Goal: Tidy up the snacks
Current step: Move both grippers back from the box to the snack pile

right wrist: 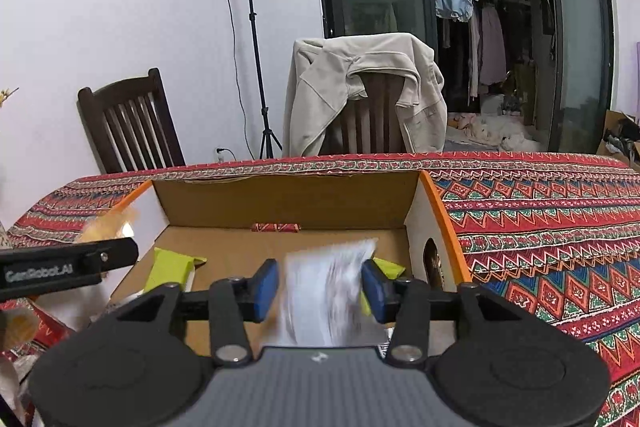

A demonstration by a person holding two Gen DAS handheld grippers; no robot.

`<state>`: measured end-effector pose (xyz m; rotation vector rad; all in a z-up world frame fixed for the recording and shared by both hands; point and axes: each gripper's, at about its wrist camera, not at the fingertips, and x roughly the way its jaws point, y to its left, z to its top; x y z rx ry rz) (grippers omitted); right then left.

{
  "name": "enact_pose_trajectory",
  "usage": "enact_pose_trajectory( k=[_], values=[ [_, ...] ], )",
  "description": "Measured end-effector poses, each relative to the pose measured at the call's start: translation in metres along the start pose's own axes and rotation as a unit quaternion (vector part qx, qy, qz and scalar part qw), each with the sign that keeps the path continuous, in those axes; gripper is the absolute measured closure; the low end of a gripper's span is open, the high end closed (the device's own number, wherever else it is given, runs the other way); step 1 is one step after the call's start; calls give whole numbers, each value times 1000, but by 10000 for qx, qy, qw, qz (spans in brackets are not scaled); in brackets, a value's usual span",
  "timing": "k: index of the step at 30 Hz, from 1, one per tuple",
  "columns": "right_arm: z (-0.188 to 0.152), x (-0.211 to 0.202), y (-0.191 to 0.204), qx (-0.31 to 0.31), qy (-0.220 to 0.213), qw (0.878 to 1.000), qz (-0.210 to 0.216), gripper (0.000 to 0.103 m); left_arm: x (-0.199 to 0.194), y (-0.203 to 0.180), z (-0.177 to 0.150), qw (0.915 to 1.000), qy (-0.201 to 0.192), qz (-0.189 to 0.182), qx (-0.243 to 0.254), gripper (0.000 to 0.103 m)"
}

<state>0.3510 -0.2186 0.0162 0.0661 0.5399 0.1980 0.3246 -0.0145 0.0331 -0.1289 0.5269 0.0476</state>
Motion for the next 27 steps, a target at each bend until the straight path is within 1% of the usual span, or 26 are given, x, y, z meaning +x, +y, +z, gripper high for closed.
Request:
enact_pose_trajectory(
  k=[1, 2, 5, 8, 13, 17, 20, 27],
  values=[
    [0, 0, -1, 24, 24, 10000, 5, 22, -3, 2, -1, 10000, -87, 12, -47, 0],
    [0, -1, -2, 39, 23, 10000, 3, 8, -6, 3, -1, 9999, -116, 21, -73, 0],
    [-1, -3, -3, 56, 16, 10000, -16, 6, -8, 8, 0, 9997, -43, 11, -222, 0],
    [-1, -5, -2, 20, 24, 10000, -13, 0, -10, 10, 4, 9995, -40, -10, -311, 0],
    [5, -23, 3, -40, -149, 9999, -65, 0, -28, 11, 10, 9992, -203, 23, -341, 0],
    [7, -44, 9, -195, -219, 9995, -96, 0, -43, 15, 10, 9993, -151, 62, -333, 0],
    [5, -61, 12, -237, -214, 9995, -63, 0, -60, 21, 5, 9994, -164, 135, -289, 0],
    [-15, -101, 20, -265, -187, 9995, -4, 0, -104, 34, -16, 9995, -157, 67, -271, 0]
  ],
)
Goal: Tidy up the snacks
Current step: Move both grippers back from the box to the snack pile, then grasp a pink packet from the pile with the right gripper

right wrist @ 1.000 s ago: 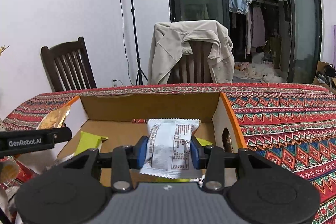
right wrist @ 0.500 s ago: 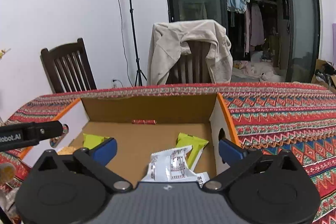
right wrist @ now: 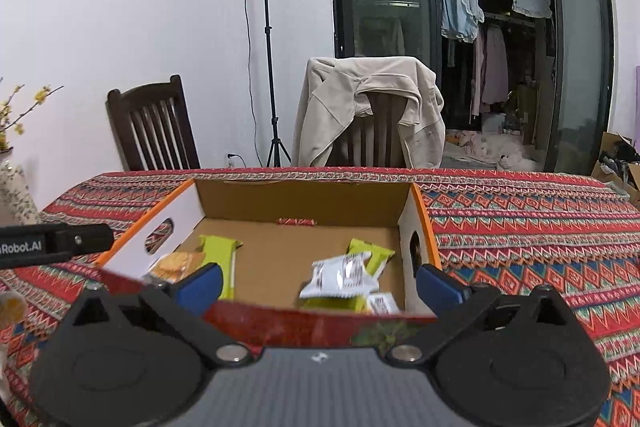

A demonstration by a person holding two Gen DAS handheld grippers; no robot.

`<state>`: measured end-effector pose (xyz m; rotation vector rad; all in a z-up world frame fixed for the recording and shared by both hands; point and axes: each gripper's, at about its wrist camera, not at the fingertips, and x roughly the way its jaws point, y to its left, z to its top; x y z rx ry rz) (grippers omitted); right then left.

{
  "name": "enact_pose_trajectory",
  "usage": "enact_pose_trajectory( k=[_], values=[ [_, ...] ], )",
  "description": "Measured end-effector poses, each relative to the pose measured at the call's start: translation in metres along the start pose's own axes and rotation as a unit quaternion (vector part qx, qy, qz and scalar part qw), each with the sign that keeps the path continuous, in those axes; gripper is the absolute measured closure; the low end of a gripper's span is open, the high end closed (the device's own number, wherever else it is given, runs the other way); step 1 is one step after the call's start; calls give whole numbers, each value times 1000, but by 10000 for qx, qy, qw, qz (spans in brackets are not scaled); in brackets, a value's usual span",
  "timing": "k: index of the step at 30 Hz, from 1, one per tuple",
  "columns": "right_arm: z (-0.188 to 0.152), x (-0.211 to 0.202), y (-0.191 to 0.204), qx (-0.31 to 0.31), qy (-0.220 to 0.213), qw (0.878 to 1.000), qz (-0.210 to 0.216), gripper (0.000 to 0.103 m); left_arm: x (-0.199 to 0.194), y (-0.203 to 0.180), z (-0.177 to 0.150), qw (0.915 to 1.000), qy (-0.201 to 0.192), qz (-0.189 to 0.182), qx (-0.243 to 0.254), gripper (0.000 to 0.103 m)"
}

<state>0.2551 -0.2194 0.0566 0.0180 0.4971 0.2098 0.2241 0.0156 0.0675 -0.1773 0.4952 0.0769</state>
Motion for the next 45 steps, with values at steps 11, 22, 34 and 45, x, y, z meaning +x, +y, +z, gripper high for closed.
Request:
enact_pose_trajectory(
  k=[11, 22, 34, 45],
  values=[
    [-44, -50, 10, 41, 133, 9999, 61, 0, -46, 23, -39, 10000, 30, 8, 14, 0],
    [-88, -83, 14, 118, 321, 9993, 152, 0, -69, 49, -83, 9998, -90, 15, -153, 0],
    [-105, -89, 26, 29, 435, 9985, 334, 0, -69, 55, -99, 9998, -187, 31, -47, 0],
    [-91, -64, 39, 36, 550, 9982, 249, 0, -65, 59, -103, 9997, -192, -23, -120, 0]
  ],
)
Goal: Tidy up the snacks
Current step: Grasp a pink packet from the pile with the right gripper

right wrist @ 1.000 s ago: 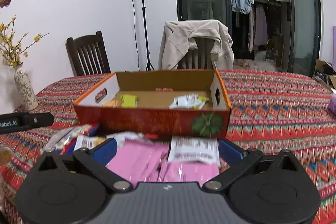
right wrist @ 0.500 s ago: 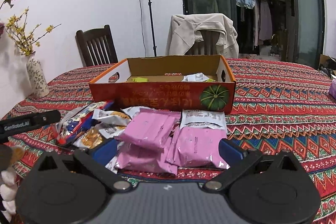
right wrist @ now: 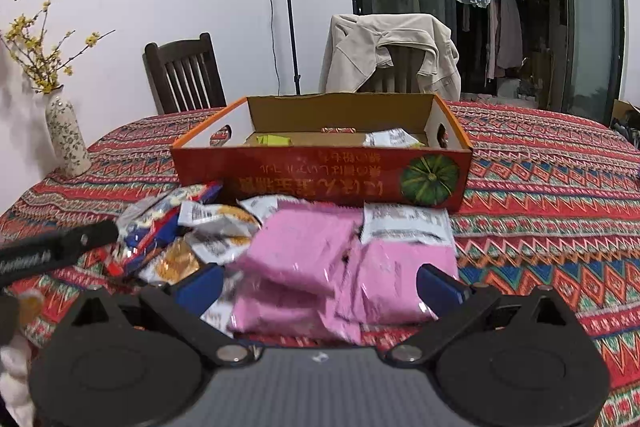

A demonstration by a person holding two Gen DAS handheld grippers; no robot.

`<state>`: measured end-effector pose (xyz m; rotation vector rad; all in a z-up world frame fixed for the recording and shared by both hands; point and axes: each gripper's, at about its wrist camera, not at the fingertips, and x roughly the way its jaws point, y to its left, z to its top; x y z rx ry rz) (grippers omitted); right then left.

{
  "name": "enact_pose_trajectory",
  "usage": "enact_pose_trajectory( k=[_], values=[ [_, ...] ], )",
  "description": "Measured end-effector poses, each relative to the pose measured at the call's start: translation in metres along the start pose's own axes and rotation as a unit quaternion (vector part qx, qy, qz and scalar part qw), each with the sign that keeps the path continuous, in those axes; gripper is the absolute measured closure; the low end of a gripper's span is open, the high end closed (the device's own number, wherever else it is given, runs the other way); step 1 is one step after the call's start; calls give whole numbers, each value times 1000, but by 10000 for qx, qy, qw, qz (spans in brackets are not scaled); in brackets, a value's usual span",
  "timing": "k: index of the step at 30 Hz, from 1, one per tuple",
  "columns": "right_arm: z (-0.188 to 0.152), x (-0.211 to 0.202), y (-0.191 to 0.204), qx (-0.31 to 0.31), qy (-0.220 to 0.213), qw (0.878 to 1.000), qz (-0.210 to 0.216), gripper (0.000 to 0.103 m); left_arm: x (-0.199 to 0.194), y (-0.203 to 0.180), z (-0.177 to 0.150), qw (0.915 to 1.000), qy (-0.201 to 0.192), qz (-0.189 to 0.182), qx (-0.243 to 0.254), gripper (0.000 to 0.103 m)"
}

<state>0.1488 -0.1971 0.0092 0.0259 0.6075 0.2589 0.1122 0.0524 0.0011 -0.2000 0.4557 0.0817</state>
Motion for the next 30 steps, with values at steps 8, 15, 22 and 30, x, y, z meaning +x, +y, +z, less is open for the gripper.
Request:
enact_pose_trajectory(
  k=[8, 15, 22, 30],
  values=[
    [27, 52, 24, -35, 414, 9984, -383, 6, 3, 7, 0, 9999, 25, 64, -156, 0],
    [22, 72, 28, -146, 670, 9964, -490, 40, 6, 10, 0, 9996, 128, 2, -236, 0],
    [18, 52, 17, -102, 322, 9988, -356, 42, 5, 6, 1, 9995, 274, -3, -185, 0],
    [14, 18, -7, -122, -237, 9992, -282, 42, 14, -20, -6, 9943, 1048, -189, -107, 0]
  ],
)
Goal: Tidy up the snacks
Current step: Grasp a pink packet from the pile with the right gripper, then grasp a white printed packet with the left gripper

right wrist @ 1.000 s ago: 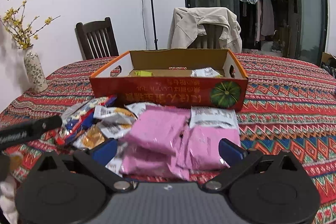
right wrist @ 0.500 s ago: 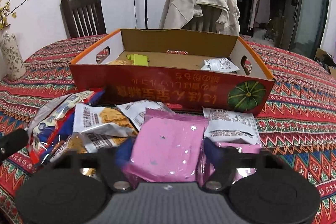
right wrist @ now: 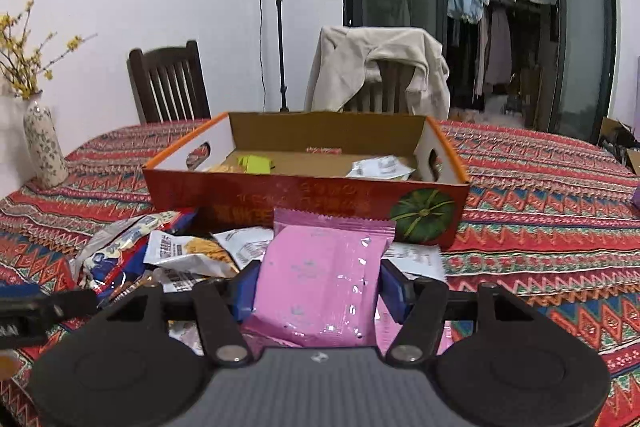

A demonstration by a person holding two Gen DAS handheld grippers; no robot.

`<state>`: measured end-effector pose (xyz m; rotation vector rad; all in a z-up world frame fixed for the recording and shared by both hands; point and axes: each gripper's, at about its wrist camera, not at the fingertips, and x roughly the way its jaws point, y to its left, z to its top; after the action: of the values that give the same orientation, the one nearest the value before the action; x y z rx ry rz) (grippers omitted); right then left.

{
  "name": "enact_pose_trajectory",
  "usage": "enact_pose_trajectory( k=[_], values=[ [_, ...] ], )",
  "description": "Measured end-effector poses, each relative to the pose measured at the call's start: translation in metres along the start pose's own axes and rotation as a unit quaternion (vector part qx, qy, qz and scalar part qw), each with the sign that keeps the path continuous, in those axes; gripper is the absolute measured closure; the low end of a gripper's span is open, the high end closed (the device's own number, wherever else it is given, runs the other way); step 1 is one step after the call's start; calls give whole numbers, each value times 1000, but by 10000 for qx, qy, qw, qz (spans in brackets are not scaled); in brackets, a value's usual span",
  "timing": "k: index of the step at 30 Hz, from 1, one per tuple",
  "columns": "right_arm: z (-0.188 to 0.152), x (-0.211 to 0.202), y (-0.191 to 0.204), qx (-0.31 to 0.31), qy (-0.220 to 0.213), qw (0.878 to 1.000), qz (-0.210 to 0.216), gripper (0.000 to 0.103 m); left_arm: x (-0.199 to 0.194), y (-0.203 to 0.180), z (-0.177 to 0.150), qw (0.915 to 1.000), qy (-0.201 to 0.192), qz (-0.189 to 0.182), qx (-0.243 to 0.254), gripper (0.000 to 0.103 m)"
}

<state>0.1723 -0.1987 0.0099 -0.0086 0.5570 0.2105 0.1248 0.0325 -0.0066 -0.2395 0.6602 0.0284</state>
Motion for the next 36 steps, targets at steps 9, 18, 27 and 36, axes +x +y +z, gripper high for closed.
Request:
enact_pose_trajectory(
  k=[9, 18, 27, 36],
  values=[
    [-20, -18, -27, -28, -109, 9999, 74, 42, 15, -52, -18, 9983, 189, 300, 460, 0],
    [-30, -24, -44, 147, -284, 9989, 347, 42, 32, -81, -29, 9932, 445, 768, 752, 0],
    [-36, -23, -46, 214, -263, 9982, 496, 42, 41, -92, -28, 9920, 392, 934, 749, 5],
    [-40, -19, -44, 191, -157, 9986, 472, 42, 27, -82, -28, 9951, 219, 667, 694, 46]
  ],
)
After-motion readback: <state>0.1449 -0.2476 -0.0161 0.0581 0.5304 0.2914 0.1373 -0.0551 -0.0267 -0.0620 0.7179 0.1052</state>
